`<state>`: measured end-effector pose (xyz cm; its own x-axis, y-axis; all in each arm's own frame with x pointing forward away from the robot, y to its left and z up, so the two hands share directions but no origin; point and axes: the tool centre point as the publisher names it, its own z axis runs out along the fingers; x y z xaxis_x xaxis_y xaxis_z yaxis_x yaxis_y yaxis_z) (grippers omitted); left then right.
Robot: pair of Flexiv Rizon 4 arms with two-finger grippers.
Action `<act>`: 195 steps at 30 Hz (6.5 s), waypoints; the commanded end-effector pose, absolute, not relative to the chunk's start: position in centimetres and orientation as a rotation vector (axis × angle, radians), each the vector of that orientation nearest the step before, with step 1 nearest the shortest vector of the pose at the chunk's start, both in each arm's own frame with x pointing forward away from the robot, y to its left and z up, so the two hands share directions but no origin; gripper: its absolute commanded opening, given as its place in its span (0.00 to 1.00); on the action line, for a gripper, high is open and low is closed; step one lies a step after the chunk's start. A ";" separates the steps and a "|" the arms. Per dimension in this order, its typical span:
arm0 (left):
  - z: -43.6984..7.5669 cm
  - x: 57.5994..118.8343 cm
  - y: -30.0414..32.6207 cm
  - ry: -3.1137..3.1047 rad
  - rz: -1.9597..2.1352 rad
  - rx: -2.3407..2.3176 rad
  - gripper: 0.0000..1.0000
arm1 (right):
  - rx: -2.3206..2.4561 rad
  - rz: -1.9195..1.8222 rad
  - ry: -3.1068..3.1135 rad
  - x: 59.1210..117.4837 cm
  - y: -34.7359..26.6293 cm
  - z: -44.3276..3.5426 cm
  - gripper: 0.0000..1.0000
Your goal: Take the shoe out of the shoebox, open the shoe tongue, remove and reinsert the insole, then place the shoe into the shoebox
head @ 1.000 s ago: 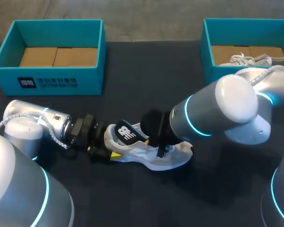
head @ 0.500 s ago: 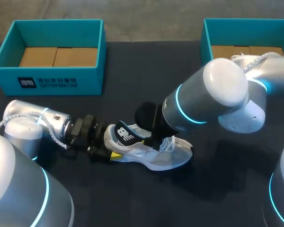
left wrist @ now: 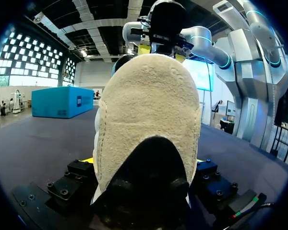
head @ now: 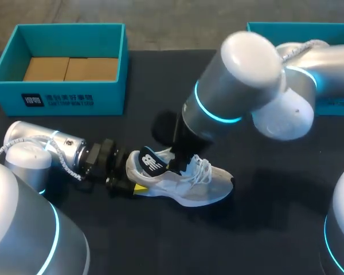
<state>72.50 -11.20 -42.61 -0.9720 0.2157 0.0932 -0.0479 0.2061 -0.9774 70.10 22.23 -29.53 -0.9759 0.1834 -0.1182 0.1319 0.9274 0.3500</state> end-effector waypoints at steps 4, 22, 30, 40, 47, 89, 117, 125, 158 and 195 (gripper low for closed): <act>-42.7 72.5 -11.2 -2.269 1.850 -0.159 0.00 | 0.300 0.534 2.995 70.4 22.7 -28.7 0.52; -42.7 72.5 -11.2 -2.269 1.850 -0.159 0.00 | 0.356 0.374 3.045 69.8 23.7 -25.8 1.00; -42.7 72.5 -11.2 -2.269 1.850 -0.159 0.00 | 0.356 0.374 3.045 69.8 23.7 -25.8 1.00; -42.7 72.5 -11.2 -2.269 1.850 -0.159 0.00 | 0.538 0.439 3.102 70.1 24.4 -25.6 1.00; -42.7 72.5 -11.2 -2.269 1.850 -0.159 0.00 | 0.636 0.558 3.144 70.4 25.8 -26.7 0.73; -42.7 72.5 -11.2 -2.269 1.850 -0.159 0.00 | 1.125 0.573 3.169 71.7 25.4 -31.3 0.55; -42.7 72.5 -11.2 -2.269 1.850 -0.159 0.00 | 1.165 0.615 3.215 71.5 26.0 -33.5 0.46; -42.7 72.5 -11.2 -2.269 1.850 -0.159 0.00 | 1.186 0.629 3.222 71.5 25.8 -34.4 0.45; -42.7 72.5 -11.2 -2.269 1.850 -0.159 0.00 | 1.091 0.706 3.255 71.5 26.1 -34.2 0.00; -42.7 72.5 -11.2 -2.269 1.850 -0.159 0.00 | 0.438 1.195 3.164 74.0 28.0 -26.8 0.00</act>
